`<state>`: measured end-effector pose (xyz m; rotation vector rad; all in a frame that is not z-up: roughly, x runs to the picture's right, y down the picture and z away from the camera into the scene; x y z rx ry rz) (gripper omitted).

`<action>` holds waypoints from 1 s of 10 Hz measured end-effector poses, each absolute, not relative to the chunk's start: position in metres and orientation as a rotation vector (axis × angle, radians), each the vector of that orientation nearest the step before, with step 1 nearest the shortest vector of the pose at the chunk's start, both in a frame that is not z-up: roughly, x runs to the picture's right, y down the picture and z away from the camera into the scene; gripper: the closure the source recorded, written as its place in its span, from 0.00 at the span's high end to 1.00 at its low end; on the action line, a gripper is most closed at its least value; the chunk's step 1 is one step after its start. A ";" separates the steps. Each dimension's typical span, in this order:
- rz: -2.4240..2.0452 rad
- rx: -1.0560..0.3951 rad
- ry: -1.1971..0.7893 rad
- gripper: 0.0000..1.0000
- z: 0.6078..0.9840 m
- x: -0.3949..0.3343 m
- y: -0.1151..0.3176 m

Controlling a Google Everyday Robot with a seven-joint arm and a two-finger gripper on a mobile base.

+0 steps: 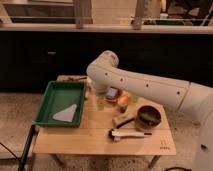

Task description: Place towel in table surface

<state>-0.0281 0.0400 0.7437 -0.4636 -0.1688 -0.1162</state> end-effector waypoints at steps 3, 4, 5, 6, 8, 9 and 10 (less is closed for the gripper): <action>-0.101 -0.458 -0.171 0.80 0.749 -0.031 0.039; -0.085 -0.458 -0.174 0.80 0.755 -0.034 0.038; -0.075 -0.457 -0.177 0.80 0.760 -0.037 0.036; -0.067 -0.457 -0.181 0.80 0.763 -0.042 0.035; -0.044 -0.455 -0.183 0.80 0.770 -0.042 0.035; -0.029 -0.453 -0.183 0.80 0.779 -0.042 0.035; -0.020 -0.456 -0.187 0.80 0.784 -0.046 0.036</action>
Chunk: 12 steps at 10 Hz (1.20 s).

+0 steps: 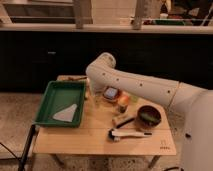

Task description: Place towel in table surface

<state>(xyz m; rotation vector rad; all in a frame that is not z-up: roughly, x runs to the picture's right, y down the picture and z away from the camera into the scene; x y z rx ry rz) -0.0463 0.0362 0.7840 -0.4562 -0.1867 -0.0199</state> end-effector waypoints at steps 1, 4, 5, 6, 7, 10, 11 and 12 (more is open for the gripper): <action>-0.014 -0.457 -0.192 0.80 0.785 -0.051 0.036; 0.006 -0.454 -0.210 0.76 0.802 -0.053 0.044; 0.013 -0.454 -0.214 0.73 0.808 -0.052 0.046; 0.015 -0.454 -0.215 0.72 0.810 -0.052 0.046; 0.051 -0.462 -0.216 0.80 0.818 -0.058 0.046; 0.002 -0.468 -0.237 0.80 0.819 -0.070 0.043; -0.029 -0.470 -0.254 0.80 0.818 -0.081 0.042; -0.062 -0.474 -0.267 0.80 0.818 -0.093 0.042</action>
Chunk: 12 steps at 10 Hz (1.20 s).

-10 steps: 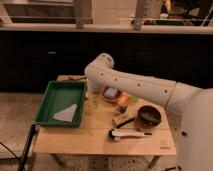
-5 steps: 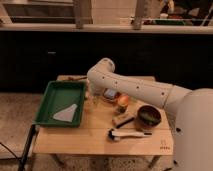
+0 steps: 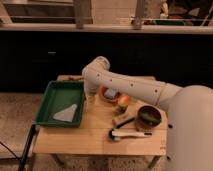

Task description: Place towel in table surface

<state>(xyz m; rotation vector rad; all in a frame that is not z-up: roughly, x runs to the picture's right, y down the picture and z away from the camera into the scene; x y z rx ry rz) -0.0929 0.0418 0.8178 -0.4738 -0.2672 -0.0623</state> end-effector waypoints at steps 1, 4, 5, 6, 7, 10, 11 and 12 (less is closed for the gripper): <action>-0.092 -0.477 -0.281 0.80 0.817 -0.103 0.041; -0.148 -0.484 -0.316 0.80 0.819 -0.126 0.041; -0.159 -0.487 -0.324 0.80 0.820 -0.131 0.043; -0.174 -0.491 -0.338 0.80 0.822 -0.139 0.046; -0.185 -0.496 -0.349 0.80 0.823 -0.144 0.048; -0.217 -0.509 -0.383 0.80 0.825 -0.162 0.057; -0.227 -0.515 -0.393 0.80 0.826 -0.168 0.060; -0.238 -0.521 -0.406 0.80 0.827 -0.175 0.061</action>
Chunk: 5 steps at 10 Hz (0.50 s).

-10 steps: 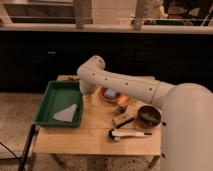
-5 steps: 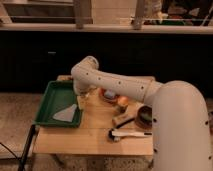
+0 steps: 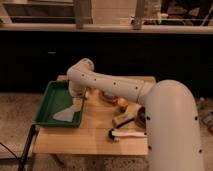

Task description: Place towel in table surface

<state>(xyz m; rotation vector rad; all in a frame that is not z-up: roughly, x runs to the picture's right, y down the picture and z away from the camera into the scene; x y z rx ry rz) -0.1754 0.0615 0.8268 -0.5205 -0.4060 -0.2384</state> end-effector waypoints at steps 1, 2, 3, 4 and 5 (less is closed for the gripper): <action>-0.250 -0.526 -0.416 0.80 0.828 -0.181 0.063; -0.259 -0.532 -0.425 0.80 0.829 -0.185 0.065; -0.267 -0.539 -0.433 0.80 0.831 -0.188 0.066; -0.277 -0.546 -0.441 0.80 0.833 -0.193 0.067; -0.286 -0.553 -0.448 0.80 0.836 -0.198 0.069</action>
